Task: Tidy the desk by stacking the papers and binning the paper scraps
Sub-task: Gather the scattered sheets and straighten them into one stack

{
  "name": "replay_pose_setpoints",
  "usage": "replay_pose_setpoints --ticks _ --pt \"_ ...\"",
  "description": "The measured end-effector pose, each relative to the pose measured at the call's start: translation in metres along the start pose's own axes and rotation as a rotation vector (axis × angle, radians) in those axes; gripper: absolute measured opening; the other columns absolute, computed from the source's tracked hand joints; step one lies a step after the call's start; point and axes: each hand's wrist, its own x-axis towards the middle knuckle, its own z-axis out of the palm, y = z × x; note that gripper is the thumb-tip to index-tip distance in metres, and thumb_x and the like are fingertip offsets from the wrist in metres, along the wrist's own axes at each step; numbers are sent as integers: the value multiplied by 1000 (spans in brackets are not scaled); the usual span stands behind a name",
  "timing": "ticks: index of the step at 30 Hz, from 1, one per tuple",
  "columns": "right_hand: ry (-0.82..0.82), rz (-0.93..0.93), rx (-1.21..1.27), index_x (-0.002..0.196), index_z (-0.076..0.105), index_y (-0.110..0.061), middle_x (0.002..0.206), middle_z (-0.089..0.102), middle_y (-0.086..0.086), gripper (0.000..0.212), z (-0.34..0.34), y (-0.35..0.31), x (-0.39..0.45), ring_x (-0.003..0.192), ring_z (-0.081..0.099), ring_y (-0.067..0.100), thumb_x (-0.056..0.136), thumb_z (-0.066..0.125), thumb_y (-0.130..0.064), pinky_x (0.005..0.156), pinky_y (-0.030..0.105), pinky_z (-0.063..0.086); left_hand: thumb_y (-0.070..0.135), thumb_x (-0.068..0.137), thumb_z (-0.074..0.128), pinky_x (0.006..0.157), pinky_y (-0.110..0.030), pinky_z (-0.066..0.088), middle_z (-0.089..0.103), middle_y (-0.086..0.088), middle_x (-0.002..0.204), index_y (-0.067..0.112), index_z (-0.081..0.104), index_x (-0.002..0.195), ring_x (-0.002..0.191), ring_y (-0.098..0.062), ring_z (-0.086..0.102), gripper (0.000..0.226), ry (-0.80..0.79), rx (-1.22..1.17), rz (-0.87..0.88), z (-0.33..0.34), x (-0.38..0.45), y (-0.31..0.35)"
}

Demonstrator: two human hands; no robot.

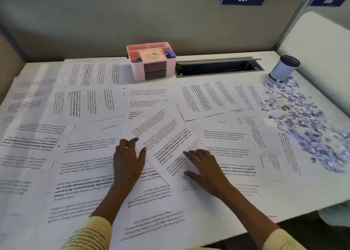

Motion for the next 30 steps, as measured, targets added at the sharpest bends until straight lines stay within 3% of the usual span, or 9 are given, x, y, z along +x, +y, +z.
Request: replay_pose_setpoints --ticks 4,7,9,11,13,16,18,22,30 --pt "-46 28 16 144 34 -28 149 36 -1 72 7 -10 -13 140 26 22 82 28 -63 112 37 22 45 90 56 97 -42 41 43 -21 131 6 34 142 118 -35 45 68 -179 0 -144 12 -17 26" --pt "-62 23 119 143 36 -29 151 34 -3 73 6 -13 -17 141 24 19 80 33 -65 112 31 18 51 89 53 99 -41 38 39 -23 133 5 25 145 120 -36 43 77 -198 48 -174 18 -23 39" --pt "24 100 224 138 43 -29 146 40 -2 68 -4 -9 -18 135 32 18 81 40 -64 111 31 25 50 88 56 99 -42 37 36 -24 135 4 22 146 121 -38 41 82 -191 42 -225 20 -23 44" --pt "226 266 263 131 51 -27 134 48 2 56 -22 4 -20 124 41 20 82 54 -54 103 38 38 51 84 62 101 -44 36 33 -25 137 4 20 146 124 -41 38 88 -180 -3 -280 22 -23 47" --pt "341 517 169 129 53 -22 125 49 10 54 -44 26 -24 117 44 28 82 66 -46 96 41 41 55 79 66 102 -46 37 33 -25 138 4 19 147 126 -41 37 96 -166 17 -287 23 -23 51" --pt "230 860 -50 133 44 -12 123 46 21 80 -69 63 -36 113 43 38 74 67 -59 90 43 40 65 72 66 101 -45 37 33 -24 137 4 12 148 126 -39 37 112 -196 115 -256 25 -27 59" --pt "156 954 -93 135 39 -7 123 44 23 94 -72 85 -40 112 43 39 68 67 -66 90 43 39 70 69 65 99 -44 38 33 -25 136 3 10 148 124 -39 38 118 -222 182 -248 29 -31 63" --pt "127 941 -70 134 36 -4 123 41 21 101 -76 111 -34 110 43 38 63 71 -67 88 42 40 73 69 61 99 -43 37 31 -21 140 10 13 148 126 -36 35 112 -261 318 -225 35 -36 69" --pt "138 821 132 132 39 -8 124 42 18 87 -78 120 -22 115 45 38 67 79 -49 90 44 42 62 71 69 108 -49 26 24 -5 152 21 14 150 138 -33 19 104 -305 223 -122 45 -43 77"
